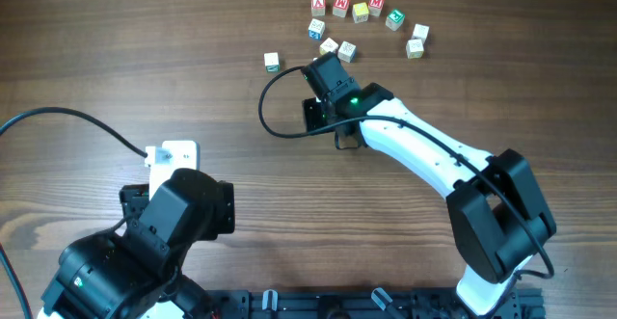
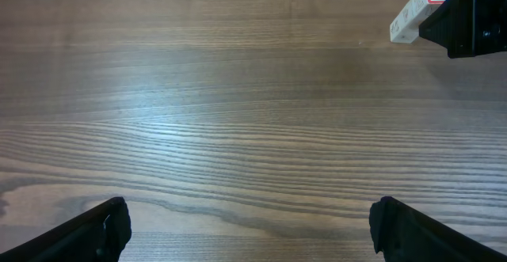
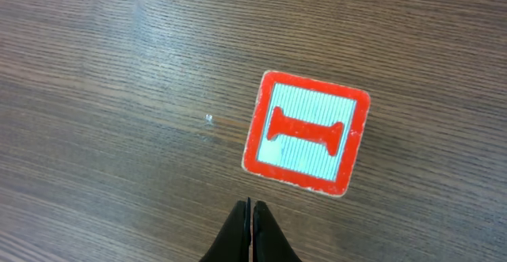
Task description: Form a tower
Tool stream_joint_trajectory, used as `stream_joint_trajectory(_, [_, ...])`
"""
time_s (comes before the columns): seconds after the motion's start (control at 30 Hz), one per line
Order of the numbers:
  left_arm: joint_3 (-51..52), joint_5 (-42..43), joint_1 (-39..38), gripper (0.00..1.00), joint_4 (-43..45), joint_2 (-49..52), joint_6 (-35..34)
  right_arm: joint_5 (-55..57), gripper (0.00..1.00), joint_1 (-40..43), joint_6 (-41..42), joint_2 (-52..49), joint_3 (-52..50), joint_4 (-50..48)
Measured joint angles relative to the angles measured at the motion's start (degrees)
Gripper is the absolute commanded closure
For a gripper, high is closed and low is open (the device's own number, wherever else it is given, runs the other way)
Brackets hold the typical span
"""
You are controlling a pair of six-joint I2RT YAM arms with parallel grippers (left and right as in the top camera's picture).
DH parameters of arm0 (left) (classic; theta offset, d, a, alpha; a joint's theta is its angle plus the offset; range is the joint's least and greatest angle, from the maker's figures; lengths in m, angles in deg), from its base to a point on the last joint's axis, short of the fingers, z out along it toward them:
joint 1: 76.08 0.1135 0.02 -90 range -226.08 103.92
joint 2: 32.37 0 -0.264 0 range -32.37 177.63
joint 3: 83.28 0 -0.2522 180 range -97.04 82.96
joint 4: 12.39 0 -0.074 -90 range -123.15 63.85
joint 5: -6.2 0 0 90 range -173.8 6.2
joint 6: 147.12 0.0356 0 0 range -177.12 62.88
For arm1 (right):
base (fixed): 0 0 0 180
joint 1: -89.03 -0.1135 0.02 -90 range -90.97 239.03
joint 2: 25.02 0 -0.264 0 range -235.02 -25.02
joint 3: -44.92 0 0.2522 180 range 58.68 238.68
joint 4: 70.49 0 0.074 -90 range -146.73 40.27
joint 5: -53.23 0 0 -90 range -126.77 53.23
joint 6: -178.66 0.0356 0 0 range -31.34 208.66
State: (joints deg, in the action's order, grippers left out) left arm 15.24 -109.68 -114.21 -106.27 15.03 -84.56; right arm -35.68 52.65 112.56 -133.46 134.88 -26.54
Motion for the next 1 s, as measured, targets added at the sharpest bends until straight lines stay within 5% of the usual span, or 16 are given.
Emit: stream_joint_trajectory(1.0, [0.0,0.0,0.0,0.00,0.0,0.0,0.0,-4.7,0.96,0.0,-5.3,-0.1,0.0,-1.4])
